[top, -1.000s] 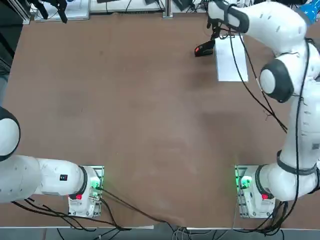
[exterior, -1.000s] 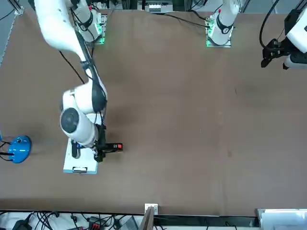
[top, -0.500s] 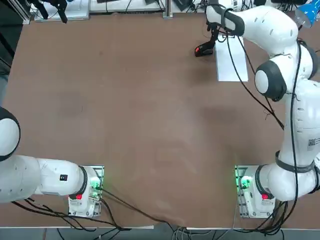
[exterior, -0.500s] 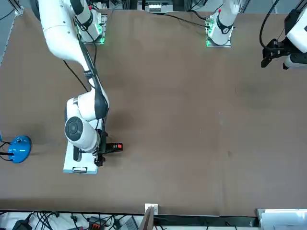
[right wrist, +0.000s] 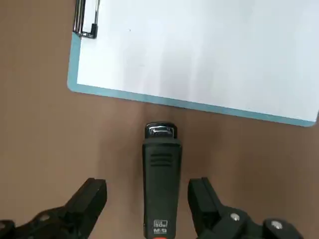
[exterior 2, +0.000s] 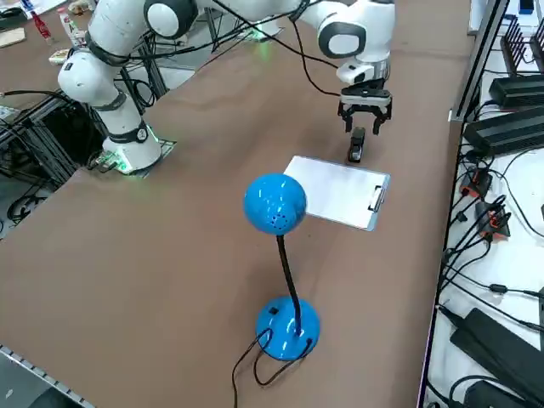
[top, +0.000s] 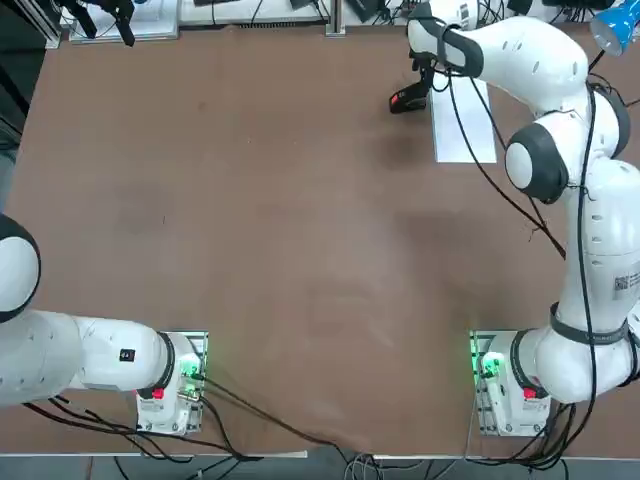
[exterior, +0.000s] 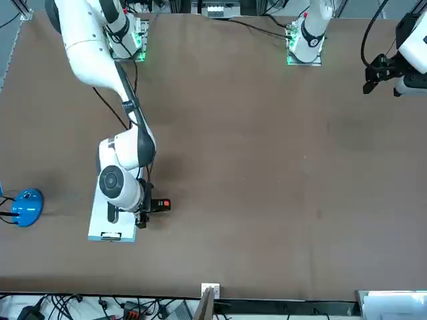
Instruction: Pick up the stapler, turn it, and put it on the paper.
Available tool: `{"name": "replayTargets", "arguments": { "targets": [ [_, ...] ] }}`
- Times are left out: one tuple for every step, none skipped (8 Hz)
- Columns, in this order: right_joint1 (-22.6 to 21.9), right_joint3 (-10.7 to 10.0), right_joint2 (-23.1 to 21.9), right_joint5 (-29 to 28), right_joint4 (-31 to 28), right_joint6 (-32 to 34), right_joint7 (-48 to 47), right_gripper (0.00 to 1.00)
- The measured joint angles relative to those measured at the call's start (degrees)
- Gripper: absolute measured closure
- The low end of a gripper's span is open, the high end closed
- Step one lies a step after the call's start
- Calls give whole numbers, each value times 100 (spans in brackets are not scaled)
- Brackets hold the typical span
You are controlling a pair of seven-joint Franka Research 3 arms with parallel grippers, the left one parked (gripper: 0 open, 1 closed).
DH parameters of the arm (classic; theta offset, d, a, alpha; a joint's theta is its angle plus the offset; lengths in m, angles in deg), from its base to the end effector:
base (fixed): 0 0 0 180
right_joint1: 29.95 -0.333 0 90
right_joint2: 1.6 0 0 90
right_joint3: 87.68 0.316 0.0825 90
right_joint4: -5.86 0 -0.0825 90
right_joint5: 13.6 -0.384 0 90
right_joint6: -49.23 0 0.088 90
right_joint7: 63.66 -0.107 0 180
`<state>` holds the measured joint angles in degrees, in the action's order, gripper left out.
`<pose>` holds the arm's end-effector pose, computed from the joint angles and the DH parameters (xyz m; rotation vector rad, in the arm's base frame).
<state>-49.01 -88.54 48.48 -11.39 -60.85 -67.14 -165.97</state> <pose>0.7240 0.2392 0.2655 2.3340 -2.0583 0.0566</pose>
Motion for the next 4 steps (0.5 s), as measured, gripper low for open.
{"name": "replayTargets", "arguments": {
  "targets": [
    [-2,5,15,0,0,7,0,0],
    [-3,6,45,0,1,7,0,0],
    [-3,7,86,0,0,3,0,0],
    [-5,11,125,0,3,1,0,0]
  ]
}}
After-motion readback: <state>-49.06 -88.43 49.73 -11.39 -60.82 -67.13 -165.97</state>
